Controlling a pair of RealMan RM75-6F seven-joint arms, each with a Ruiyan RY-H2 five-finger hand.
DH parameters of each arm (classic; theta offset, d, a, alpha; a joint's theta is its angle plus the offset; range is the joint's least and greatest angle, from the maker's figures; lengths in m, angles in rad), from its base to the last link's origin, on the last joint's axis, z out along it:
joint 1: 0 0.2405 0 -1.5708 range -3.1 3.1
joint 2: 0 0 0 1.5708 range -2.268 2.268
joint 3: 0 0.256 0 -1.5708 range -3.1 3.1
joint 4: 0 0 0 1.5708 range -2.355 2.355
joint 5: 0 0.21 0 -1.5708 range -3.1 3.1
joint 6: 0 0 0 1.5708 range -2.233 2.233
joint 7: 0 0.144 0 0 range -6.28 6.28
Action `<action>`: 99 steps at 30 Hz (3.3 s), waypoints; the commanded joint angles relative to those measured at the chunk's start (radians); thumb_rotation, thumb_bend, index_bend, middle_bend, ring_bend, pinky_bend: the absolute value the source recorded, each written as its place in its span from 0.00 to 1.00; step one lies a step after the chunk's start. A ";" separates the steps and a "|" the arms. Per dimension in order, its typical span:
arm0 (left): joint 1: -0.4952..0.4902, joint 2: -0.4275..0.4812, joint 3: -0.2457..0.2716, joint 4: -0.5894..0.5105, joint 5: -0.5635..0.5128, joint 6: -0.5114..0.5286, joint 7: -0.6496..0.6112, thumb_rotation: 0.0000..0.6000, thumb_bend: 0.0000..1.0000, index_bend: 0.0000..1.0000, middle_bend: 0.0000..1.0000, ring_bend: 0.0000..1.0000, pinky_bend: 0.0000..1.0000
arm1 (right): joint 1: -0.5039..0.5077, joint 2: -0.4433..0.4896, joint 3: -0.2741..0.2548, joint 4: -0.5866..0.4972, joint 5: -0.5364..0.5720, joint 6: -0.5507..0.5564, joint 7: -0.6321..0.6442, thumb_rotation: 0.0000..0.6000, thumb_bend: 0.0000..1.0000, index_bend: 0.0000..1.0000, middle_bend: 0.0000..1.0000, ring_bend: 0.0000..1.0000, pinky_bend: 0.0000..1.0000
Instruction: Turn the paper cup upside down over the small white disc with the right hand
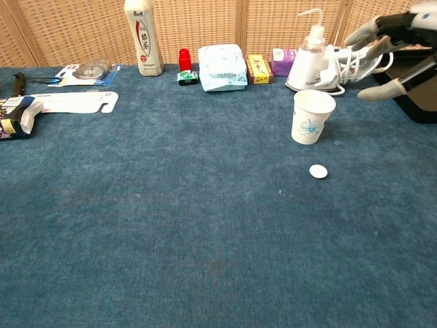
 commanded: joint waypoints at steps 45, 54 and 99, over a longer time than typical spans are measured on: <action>-0.023 0.002 0.001 0.040 -0.045 -0.025 -0.029 0.64 0.23 0.07 0.13 0.06 0.13 | 0.382 -0.278 -0.040 0.391 0.482 -0.109 -0.401 0.85 0.22 0.28 0.15 0.18 0.08; -0.026 0.003 0.002 0.040 -0.048 -0.028 -0.028 0.64 0.23 0.07 0.13 0.06 0.13 | 0.395 -0.286 -0.053 0.421 0.503 -0.109 -0.424 0.86 0.23 0.36 0.17 0.19 0.08; -0.017 0.028 0.015 0.015 -0.032 -0.007 -0.026 0.64 0.23 0.07 0.13 0.06 0.13 | 0.189 -0.273 0.018 0.374 0.366 -0.239 0.154 0.85 0.24 0.30 0.18 0.19 0.07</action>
